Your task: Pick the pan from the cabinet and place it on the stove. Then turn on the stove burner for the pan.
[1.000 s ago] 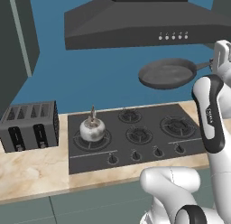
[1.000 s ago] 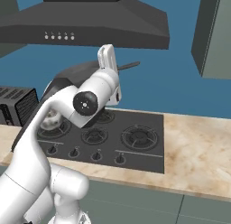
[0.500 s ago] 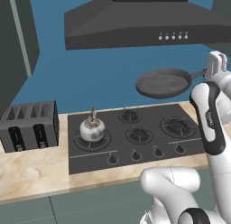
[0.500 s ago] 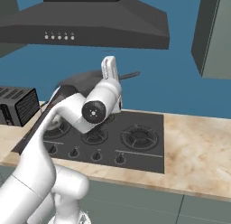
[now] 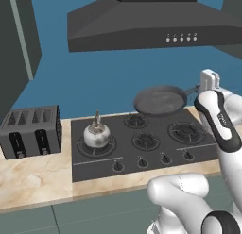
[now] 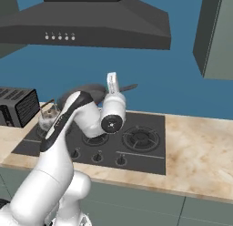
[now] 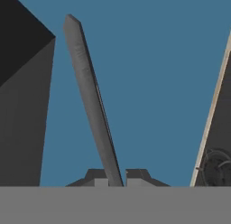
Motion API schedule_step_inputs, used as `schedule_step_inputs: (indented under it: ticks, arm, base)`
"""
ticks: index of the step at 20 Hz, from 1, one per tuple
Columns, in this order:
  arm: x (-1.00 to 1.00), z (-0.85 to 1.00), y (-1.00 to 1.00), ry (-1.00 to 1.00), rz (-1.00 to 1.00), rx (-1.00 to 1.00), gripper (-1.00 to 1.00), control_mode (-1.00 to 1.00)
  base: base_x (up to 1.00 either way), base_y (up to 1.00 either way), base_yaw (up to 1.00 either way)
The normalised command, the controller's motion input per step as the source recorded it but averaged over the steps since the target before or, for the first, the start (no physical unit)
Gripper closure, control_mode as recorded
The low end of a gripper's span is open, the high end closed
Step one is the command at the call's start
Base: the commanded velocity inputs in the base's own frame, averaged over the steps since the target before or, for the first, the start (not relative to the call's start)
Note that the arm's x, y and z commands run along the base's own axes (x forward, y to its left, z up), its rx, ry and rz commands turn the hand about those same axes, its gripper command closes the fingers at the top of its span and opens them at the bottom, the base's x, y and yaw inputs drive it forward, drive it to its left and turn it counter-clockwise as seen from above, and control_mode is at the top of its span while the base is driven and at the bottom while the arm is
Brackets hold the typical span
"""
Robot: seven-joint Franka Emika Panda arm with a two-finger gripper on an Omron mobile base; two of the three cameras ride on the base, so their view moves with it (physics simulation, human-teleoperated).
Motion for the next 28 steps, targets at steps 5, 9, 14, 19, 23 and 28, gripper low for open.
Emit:
schedule_step_inputs:
  ticks: [5, 9, 14, 19, 23, 28]
  arm:
    - [0.42, -0.42, 0.34, 0.15, 0.03, 0.0, 1.0, -1.0]
    - [0.43, -0.31, 0.22, 0.14, 0.0, 0.0, 1.0, -1.0]
    - [0.32, -0.11, 0.02, 0.06, 0.0, 0.0, 1.0, -1.0]
    - [0.17, -0.19, -0.05, 0.09, 0.0, 0.0, 1.0, -1.0]
    - [0.18, -0.34, -0.01, 0.12, 0.0, 0.0, 1.0, -1.0]
    - [0.24, -0.07, -0.09, 0.12, 0.0, 0.0, 1.0, -1.0]
  base:
    - [0.0, 0.0, 0.0]
    - [0.0, 0.0, 0.0]
    - [0.0, 0.0, 0.0]
    - [0.0, 0.0, 0.0]
    - [0.0, 0.0, 0.0]
    - [0.0, 0.0, 0.0]
